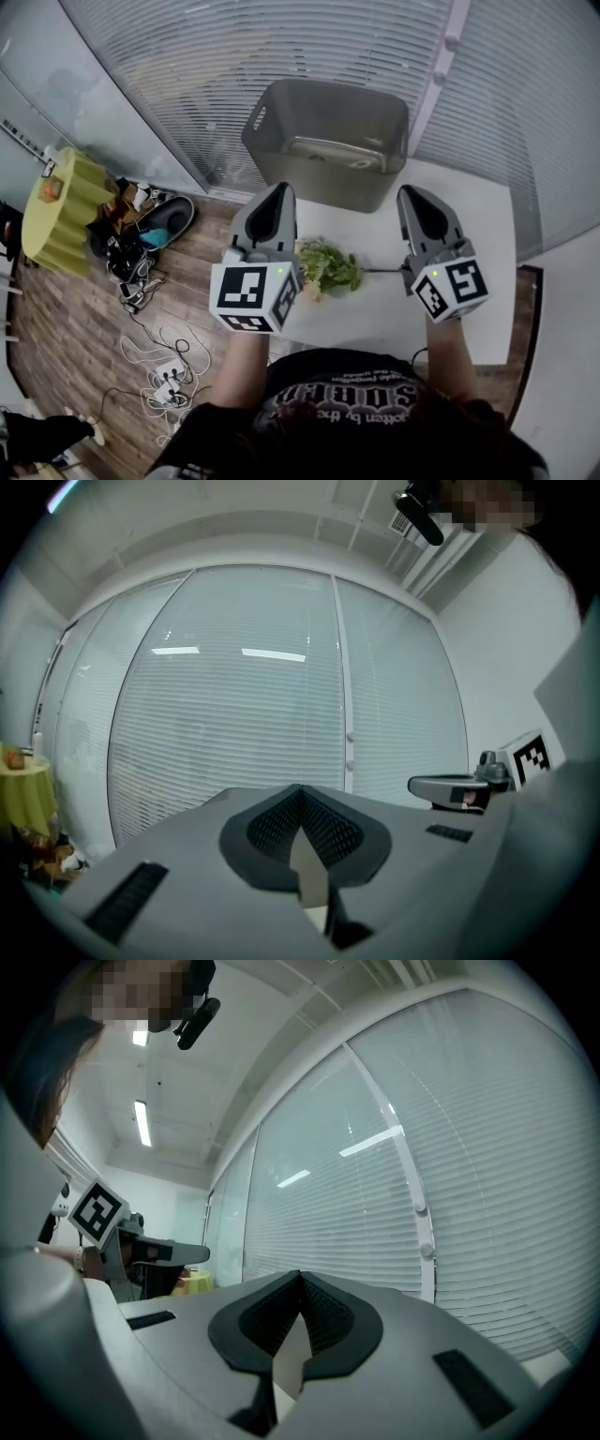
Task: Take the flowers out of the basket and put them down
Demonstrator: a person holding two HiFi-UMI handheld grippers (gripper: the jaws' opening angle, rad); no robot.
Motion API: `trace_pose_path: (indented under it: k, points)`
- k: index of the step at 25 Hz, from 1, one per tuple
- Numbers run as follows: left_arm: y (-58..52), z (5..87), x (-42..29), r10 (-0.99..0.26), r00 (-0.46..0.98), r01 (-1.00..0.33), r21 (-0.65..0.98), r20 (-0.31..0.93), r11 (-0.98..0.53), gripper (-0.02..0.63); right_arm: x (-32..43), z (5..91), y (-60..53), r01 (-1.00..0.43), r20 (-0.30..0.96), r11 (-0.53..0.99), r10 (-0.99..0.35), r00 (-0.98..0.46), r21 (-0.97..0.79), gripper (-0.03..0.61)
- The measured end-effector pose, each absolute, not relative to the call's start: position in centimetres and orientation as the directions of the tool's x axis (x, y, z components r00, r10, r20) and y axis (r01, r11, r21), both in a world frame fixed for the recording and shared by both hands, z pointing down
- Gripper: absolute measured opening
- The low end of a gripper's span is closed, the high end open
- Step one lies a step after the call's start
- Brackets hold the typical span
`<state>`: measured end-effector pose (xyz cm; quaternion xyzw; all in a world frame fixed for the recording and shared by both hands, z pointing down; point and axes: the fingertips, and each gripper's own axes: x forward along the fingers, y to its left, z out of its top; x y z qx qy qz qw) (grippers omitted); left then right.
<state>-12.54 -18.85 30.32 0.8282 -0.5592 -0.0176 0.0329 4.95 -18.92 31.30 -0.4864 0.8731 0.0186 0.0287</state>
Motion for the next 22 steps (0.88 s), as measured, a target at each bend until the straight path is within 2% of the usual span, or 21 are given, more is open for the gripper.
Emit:
trace_pose_path:
  k: [22]
  points:
    - [-21.6, 31.6, -12.5, -0.917, 0.396, -0.917, 0.064, 0.037, -0.394, 0.003, 4.6, 32.5, -21.0, -0.884, -0.034, 0.468, -0.883, -0.468, 0.023, 0.026]
